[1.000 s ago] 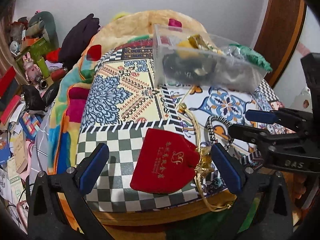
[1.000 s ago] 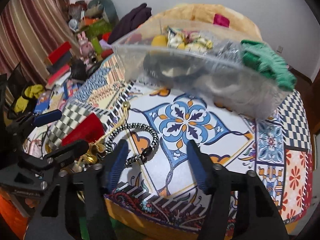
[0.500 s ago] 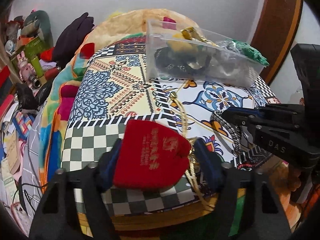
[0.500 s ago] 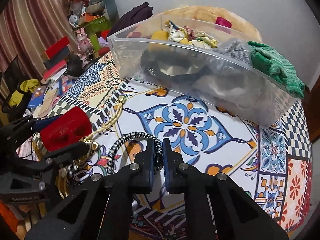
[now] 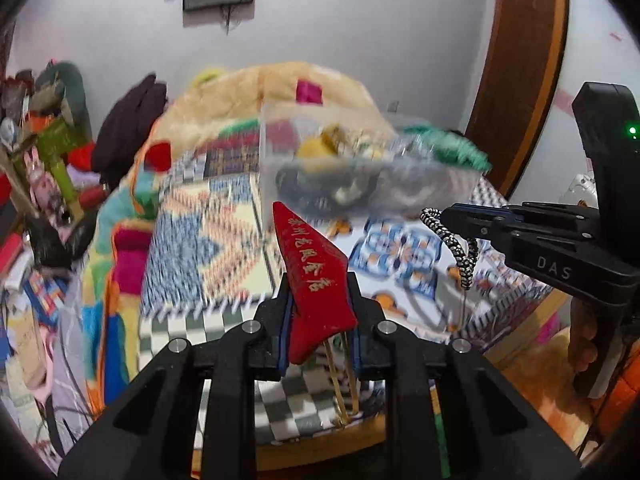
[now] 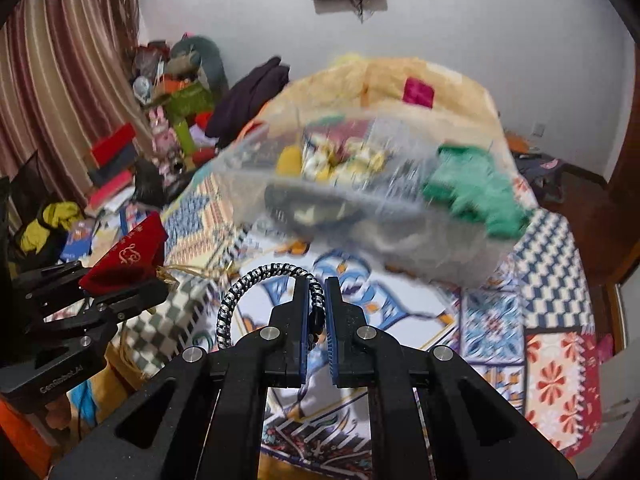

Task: Organize soft objects
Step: 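Carry the red pouch and braided cord over the box and release them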

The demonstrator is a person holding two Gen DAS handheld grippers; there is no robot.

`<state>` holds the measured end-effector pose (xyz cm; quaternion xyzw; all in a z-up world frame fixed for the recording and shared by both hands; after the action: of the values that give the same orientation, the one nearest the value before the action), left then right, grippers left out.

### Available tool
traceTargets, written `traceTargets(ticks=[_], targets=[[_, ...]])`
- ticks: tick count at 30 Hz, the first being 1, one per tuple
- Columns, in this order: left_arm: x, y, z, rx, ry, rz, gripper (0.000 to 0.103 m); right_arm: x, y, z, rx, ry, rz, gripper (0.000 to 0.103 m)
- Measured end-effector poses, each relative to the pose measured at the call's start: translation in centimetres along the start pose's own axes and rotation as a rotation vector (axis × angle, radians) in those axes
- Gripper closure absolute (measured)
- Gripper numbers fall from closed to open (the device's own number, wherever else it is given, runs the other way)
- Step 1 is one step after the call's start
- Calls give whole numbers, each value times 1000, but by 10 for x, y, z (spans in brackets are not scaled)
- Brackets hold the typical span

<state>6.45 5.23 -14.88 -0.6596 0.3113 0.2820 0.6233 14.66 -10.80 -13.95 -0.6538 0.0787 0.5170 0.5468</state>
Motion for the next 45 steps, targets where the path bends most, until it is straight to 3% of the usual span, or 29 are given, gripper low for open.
traceTargets(ticks=[12, 21, 31, 38, 40, 42, 45], targets=[[-12, -69, -4, -4, 38, -125, 81, -49, -41, -24, 52, 51, -195, 96], [-6, -128, 1, -9, 65, -199, 81, -40, -74, -45, 91, 81, -242, 96], [64, -144, -8, 14, 84, -83, 81, 18, -92, -56, 108, 110, -148, 96], [102, -141, -14, 44, 38, -15, 80, 38, -89, -59, 93, 134, -100, 95], [106, -141, -14, 43, 37, -6, 75, 38, -87, -59, 90, 142, -97, 95], [108, -141, -13, 36, 35, -3, 60, 37, -87, -59, 89, 141, -92, 95], [106, -139, -13, 37, 24, -14, 47, 38, -88, -61, 93, 137, -87, 94]])
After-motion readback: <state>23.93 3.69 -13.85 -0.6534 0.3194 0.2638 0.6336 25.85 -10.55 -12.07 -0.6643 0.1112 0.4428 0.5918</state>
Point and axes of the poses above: each gripper's, at about its wrist camera, not at the fingertips, and x roughly the way its jaws point, z to its left, y to its underside, the point moved 1 cm from there along x, roughly the way its jaws point, and after that the axes turned 7 degrees about z, right-handed, at the moved point
